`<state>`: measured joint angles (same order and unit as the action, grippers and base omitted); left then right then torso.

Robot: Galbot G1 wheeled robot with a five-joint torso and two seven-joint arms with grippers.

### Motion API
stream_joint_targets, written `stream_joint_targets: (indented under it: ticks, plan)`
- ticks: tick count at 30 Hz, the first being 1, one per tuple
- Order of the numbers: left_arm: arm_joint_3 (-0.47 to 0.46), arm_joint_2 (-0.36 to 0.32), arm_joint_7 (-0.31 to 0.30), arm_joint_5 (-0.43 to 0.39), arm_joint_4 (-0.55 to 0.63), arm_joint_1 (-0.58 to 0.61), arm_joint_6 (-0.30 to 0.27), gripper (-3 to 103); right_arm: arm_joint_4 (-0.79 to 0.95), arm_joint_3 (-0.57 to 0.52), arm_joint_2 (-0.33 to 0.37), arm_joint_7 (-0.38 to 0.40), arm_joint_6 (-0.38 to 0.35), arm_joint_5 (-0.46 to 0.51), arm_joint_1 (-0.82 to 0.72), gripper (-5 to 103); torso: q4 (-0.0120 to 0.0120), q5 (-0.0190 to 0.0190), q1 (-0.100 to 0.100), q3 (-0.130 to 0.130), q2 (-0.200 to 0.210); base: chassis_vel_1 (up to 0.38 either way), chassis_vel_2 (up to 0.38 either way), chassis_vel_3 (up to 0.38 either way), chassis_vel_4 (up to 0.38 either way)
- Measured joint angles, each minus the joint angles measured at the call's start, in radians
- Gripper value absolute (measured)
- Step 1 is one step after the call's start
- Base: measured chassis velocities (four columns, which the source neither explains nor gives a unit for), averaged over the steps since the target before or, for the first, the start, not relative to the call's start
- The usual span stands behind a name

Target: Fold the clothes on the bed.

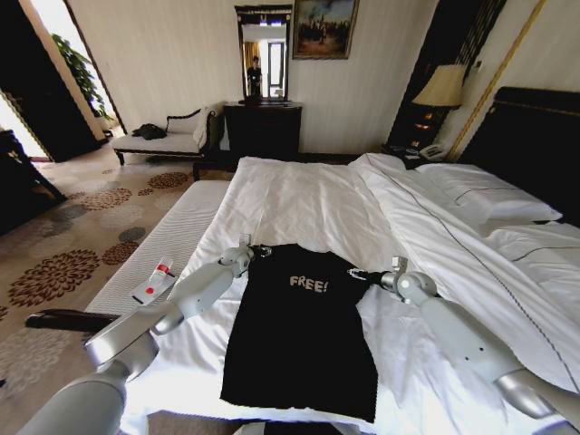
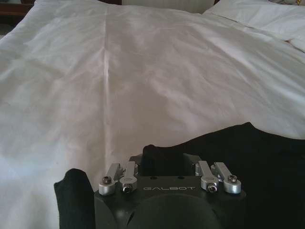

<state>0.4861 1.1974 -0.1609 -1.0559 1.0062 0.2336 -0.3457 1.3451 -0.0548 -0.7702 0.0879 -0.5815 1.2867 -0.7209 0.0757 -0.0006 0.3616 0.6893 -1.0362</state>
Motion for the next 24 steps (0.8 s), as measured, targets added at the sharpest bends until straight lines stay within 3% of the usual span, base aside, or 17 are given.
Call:
stream_joint_targets:
  ticks: [2, 4, 7, 8, 10, 12, 16, 17, 19, 20, 22, 24]
  plan:
    - [0.001, 0.0, -0.004, -0.002, 0.009, 0.006, 0.006, 36, 0.001, -0.001, 0.001, 0.001, 0.0, 0.0, 0.0, 82, -0.0002, 0.0, 0.0, 0.0, 0.0, 0.0, 0.0, 0.0, 0.0]
    - [0.001, 0.0, -0.008, -0.004, 0.015, 0.009, 0.009, 36, 0.001, -0.002, 0.002, 0.001, 0.0, 0.0, -0.001, 77, -0.0002, -0.0001, 0.0, 0.0, 0.0, 0.0, 0.0, 0.0, 0.0]
    - [0.005, -0.01, -0.019, -0.005, 0.042, 0.017, 0.026, 20, 0.002, -0.008, 0.008, 0.001, 0.0, 0.0, -0.006, 60, 0.0, 0.0, 0.0, 0.0, 0.0, 0.0, 0.0, 0.0, 0.0]
    - [0.005, -0.01, -0.019, -0.005, 0.042, 0.017, 0.026, 20, 0.002, -0.008, 0.008, 0.001, 0.0, 0.0, -0.006, 60, 0.0, 0.0, 0.0, 0.0, 0.0, 0.0, 0.0, 0.0, 0.0]
    - [0.01, -0.016, -0.029, -0.007, 0.052, 0.019, 0.028, 9, 0.003, -0.012, 0.009, 0.0, 0.0, -0.001, -0.012, 54, -0.0001, 0.0, 0.0, 0.0, 0.0, 0.0, 0.0, 0.0, 0.0]
    - [0.01, -0.018, -0.039, -0.012, 0.052, 0.019, 0.027, 4, 0.004, -0.016, 0.007, -0.002, 0.0, -0.003, -0.018, 44, -0.0002, 0.0, 0.0, 0.0, 0.0, 0.0, 0.0, 0.0, 0.0]
    - [0.008, -0.023, -0.054, -0.024, 0.053, 0.019, 0.021, 0, 0.01, -0.019, 0.005, -0.005, 0.002, -0.006, -0.025, 33, -0.0002, 0.0, 0.0, 0.0, 0.0, 0.0, 0.0, 0.0, 0.0]
    - [0.008, -0.027, -0.057, -0.025, 0.055, 0.019, 0.02, 0, 0.011, -0.019, 0.004, -0.006, 0.002, -0.006, -0.025, 22, -0.0002, 0.0002, 0.0, 0.0, 0.0, 0.0, 0.0, 0.0, 0.0]
    - [0.007, -0.03, -0.058, -0.027, 0.058, 0.02, 0.019, 0, 0.011, -0.019, 0.003, -0.007, 0.003, -0.006, -0.024, 22, -0.0001, 0.0003, 0.0, 0.0, 0.0, 0.0, 0.0, 0.0, 0.0]
    - [0.007, -0.033, -0.059, -0.027, 0.06, 0.023, 0.02, 0, 0.009, -0.019, 0.003, -0.008, 0.005, -0.005, -0.018, 12, -0.0002, 0.0002, 0.0, 0.0, 0.0, 0.0, 0.0, 0.0, 0.0]
    - [0.006, -0.036, -0.059, -0.027, 0.062, 0.024, 0.02, 0, 0.008, -0.017, 0.003, -0.009, 0.009, -0.006, -0.013, 12, -0.0002, 0.0001, 0.0, 0.0, 0.0, 0.0, 0.0, 0.0, 0.0]
    - [0.005, -0.039, -0.059, -0.026, 0.065, 0.026, 0.026, 0, 0.004, -0.012, 0.004, -0.014, 0.021, -0.013, -0.003, 3, -0.0004, 0.0001, 0.0, 0.0, 0.0, 0.0, 0.0, 0.0, 0.0]
